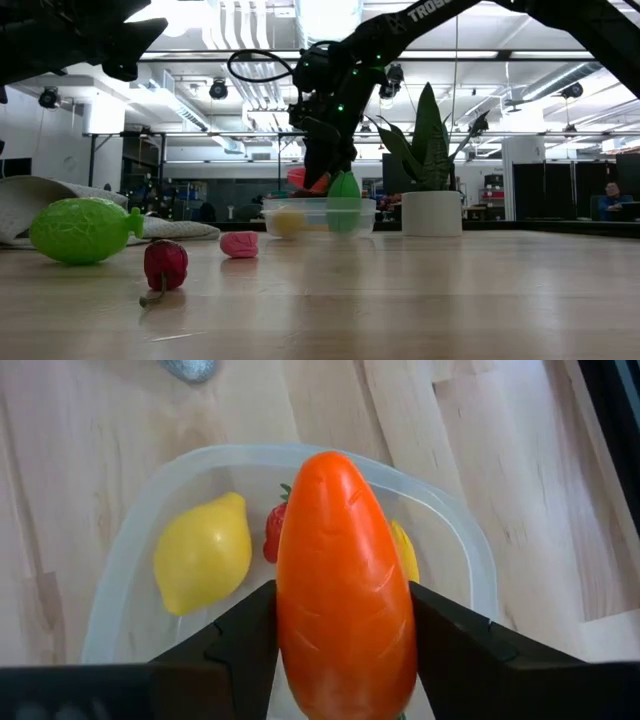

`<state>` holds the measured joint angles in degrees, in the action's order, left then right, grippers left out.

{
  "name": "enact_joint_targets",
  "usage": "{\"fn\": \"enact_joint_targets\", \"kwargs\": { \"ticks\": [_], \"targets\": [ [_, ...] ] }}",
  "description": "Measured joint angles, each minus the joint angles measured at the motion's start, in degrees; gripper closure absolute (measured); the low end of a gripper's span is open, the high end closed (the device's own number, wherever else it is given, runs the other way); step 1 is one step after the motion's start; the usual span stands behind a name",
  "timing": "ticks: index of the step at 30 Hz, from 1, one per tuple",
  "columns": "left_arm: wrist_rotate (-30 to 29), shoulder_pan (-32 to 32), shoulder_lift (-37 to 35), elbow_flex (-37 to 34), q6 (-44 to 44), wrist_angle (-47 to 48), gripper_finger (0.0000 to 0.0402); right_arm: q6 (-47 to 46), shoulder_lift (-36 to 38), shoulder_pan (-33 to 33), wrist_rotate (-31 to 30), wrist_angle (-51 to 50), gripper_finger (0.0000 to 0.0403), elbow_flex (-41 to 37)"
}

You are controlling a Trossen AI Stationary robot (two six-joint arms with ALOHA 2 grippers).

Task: Pick and placing Produce into tupperware
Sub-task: Put the carrot into the transparent container, then put the peach into the transparent container

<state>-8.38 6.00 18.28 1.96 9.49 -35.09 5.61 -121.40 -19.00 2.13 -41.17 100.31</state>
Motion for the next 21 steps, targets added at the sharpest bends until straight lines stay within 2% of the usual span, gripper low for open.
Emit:
{"fn": "enact_joint_targets", "kwargs": {
  "ticks": [11,17,21],
  "targets": [
    [0.01,-0.01,0.0,0.0,0.01,0.0,0.0171,-0.57,0.0,0.52,-0.09,-0.42,0.0167,0.3],
    [0.02,0.02,0.0,0.0,0.01,0.0,0.0171,-2.63,0.0,1.46,1.32,-2.53,0.0171,4.8],
    [-0.01,-0.01,0.0,0.0,0.0,0.0,0.0171,-3.56,0.0,4.4,2.79,-5.44,0.0179,9.7]
  ]
}}
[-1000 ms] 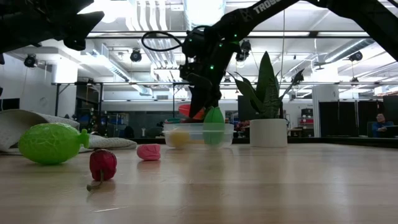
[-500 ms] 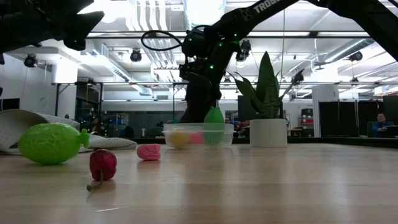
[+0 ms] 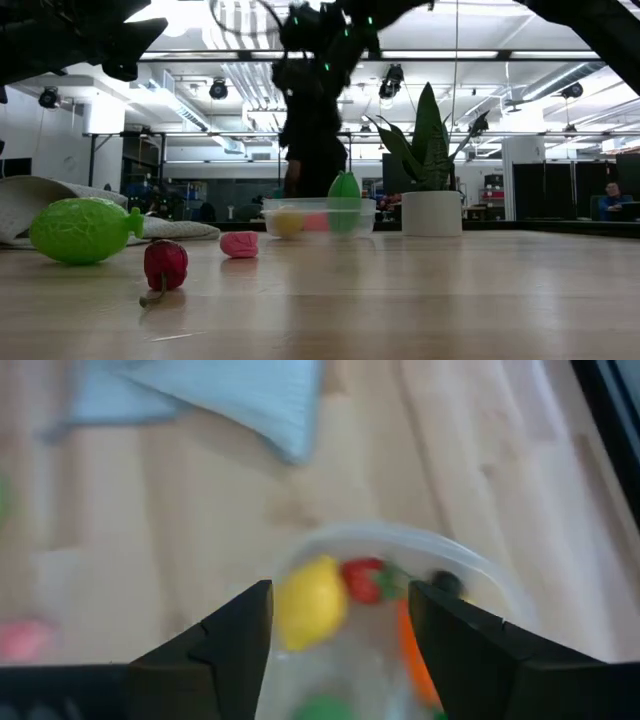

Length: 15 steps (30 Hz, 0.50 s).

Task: Pick and placing Produce into tupperware
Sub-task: Put the peach into the transparent container

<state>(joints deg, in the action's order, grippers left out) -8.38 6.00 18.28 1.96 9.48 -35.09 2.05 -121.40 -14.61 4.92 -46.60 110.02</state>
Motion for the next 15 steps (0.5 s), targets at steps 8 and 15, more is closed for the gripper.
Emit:
{"fn": "enact_joint_targets", "kwargs": {
  "ticks": [8,15],
  "targets": [
    [0.01,0.02,0.0,0.0,-0.01,0.02,0.0171,1.01,0.02,11.02,-0.01,-3.12,0.0197,4.31],
    [0.0,0.0,0.0,0.0,-0.01,0.02,0.0171,3.44,-0.47,20.62,-0.42,1.58,0.02,0.25]
  ]
}}
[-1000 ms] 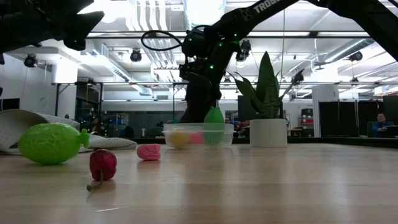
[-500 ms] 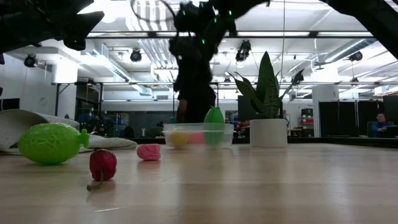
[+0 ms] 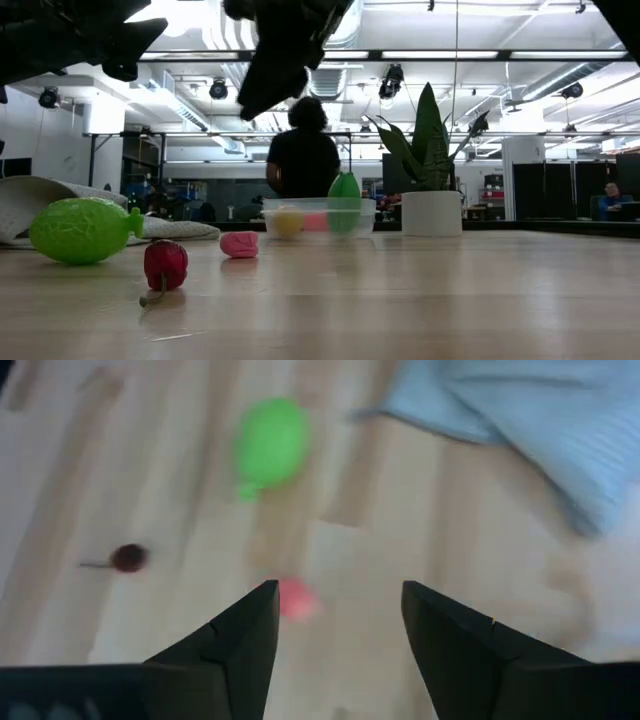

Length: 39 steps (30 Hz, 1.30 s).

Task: Pick and placing Produce into tupperware
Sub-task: Put the peach into the transparent container

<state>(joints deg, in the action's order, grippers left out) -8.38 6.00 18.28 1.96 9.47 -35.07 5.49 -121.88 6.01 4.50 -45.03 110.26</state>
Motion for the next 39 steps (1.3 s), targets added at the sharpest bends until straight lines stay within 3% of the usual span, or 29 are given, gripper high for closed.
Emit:
{"fn": "enact_joint_targets", "kwargs": {
  "ticks": [8,27,39],
  "targets": [
    [0.02,0.0,0.04,0.0,-0.03,0.0,0.0171,3.99,-2.68,4.29,-0.01,13.78,0.02,-7.19],
    [0.02,0.0,0.02,0.0,-0.02,-0.02,0.0171,2.04,-8.13,2.41,2.98,15.91,0.0164,-9.99],
    [0.02,0.0,0.02,0.0,-0.03,0.0,0.0171,1.55,-10.94,2.15,3.09,16.25,0.0169,-9.89]
  ]
}}
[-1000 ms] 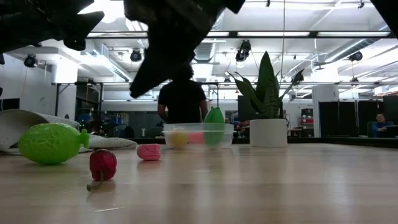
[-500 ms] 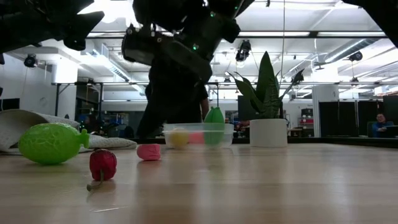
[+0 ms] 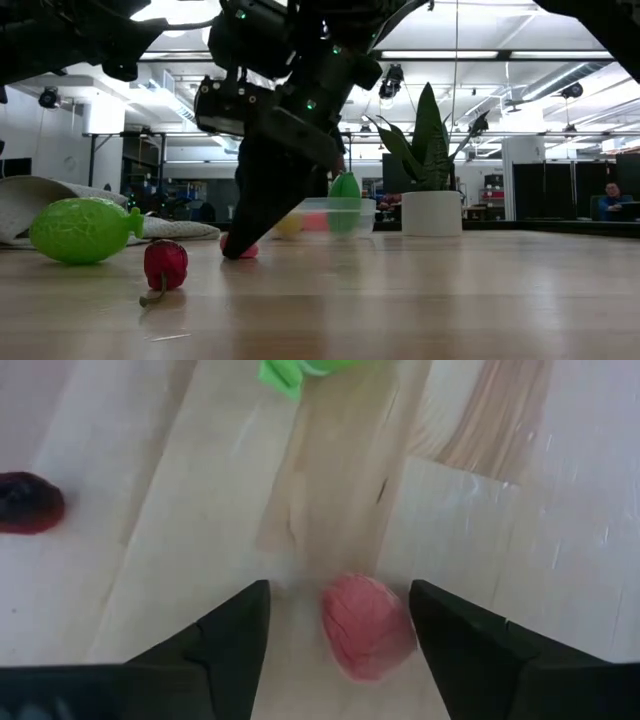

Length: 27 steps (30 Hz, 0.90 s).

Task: Pick and placing Produce into tupperware
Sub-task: Put the peach into the transparent container

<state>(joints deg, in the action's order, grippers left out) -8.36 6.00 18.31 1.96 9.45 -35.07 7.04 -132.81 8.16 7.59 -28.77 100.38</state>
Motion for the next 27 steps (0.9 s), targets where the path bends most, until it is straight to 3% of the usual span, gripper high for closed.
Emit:
{"fn": "enact_joint_targets", "kwargs": {
  "ticks": [10,22,27],
  "targets": [
    [-0.01,0.0,0.02,0.0,-0.02,0.0,0.0171,-0.37,0.09,-0.22,-0.13,-1.54,0.021,0.04],
    [0.0,0.02,0.0,0.0,0.0,0.0,0.0171,-0.56,0.26,-0.37,-0.47,-4.44,0.0334,0.6],
    [-0.01,0.01,0.02,0.0,0.0,0.0,0.0171,-0.17,0.52,-0.35,-0.39,-4.59,0.0353,0.68]
  ]
}}
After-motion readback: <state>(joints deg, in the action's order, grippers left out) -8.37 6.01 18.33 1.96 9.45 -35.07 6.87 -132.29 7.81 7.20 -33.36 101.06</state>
